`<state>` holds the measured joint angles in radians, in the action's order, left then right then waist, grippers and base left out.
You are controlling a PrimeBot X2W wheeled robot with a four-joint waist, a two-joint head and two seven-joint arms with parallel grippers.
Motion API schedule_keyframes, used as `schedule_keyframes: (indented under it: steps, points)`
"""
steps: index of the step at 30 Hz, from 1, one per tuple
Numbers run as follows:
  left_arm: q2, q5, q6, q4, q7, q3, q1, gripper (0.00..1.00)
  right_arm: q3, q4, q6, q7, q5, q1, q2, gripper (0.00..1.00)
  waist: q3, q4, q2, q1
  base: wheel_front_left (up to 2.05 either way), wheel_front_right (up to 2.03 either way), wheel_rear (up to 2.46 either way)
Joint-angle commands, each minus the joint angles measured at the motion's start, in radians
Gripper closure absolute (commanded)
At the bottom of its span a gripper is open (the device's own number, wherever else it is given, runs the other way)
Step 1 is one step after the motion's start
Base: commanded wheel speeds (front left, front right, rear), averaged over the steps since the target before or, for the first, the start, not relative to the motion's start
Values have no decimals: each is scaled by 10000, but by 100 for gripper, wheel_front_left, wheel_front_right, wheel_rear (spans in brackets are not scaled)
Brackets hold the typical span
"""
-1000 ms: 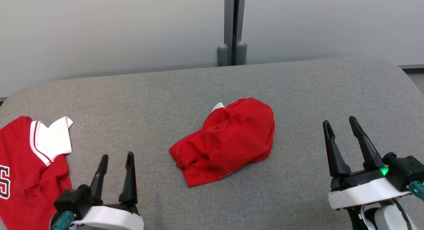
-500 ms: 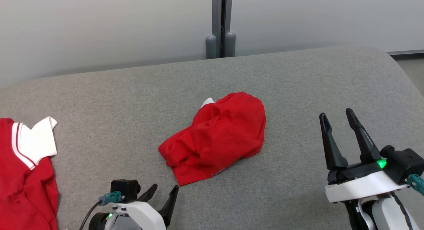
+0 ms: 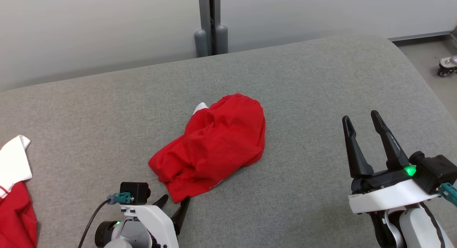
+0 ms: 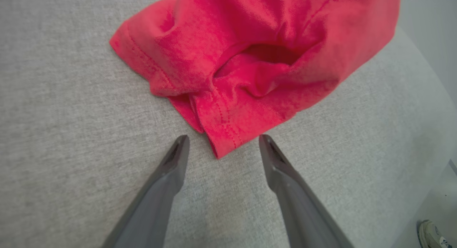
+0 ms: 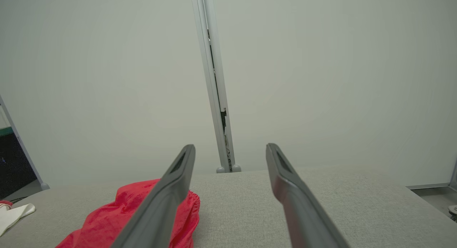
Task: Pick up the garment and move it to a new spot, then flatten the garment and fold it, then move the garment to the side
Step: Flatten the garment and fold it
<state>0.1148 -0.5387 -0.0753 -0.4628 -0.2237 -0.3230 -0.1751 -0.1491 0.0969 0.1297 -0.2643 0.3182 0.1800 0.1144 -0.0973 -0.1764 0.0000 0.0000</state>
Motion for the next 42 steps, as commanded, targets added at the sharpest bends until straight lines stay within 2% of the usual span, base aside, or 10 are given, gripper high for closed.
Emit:
schedule_keyframes:
  steps: [1, 5, 6, 7, 8, 22, 30, 34, 41, 42]
  points:
    - [40, -58, -83, -147, 67, 14, -233, 0, -10, -23, 20, -2, 87, 134, 40, 0, -94, -108, 0, 0, 0, 0, 0]
    - [-29, -192, -223, -411, 143, -114, -443, 2, 14, -7, 20, 0, 69, 162, 30, 0, -177, -195, 0, 0, 0, 0, 0]
    - [-32, -226, -263, -465, 184, -135, -477, 35, 21, -6, 20, 0, 65, 163, 23, 0, -190, -208, 0, 0, 0, 0, 0]
    - [-36, -238, -279, -490, 246, -161, -527, 91, 20, -3, 22, 0, 60, 164, 14, 0, -200, -218, 0, 0, 0, 0, 0]
    - [-38, -253, -305, -519, 285, -175, -579, 100, 23, 0, 20, 0, 55, 173, 8, 0, -205, -223, 0, 0, 0, 0, 0]
    - [307, -1981, -472, 2265, -25, 533, -35, 100, 226, 22, 20, 0, -21, -44, -96, 0, 79, 146, 0, 0, 0, 0, 0]
    - [1272, -2387, 595, 4312, -157, 2075, 916, 100, 276, 8, 20, 0, -39, -40, -122, 0, 56, 330, 0, 0, 0, 0, 0]
    - [1461, -2020, 1094, 3792, 628, 2665, 954, 100, 286, 6, 20, -2, -13, 39, -86, 0, -50, 378, 0, 0, 0, 0, 0]
    - [1075, -1913, 573, 1421, 1713, 2563, 69, 100, 175, 127, 20, -2, 28, 165, 14, 0, -221, 501, 0, 0, 0, 0, 0]
    - [1046, -1878, 533, 1067, 1863, 2543, -105, 83, 163, 143, 20, -2, 33, 173, 29, 0, -235, 511, 0, 0, 0, 0, 0]
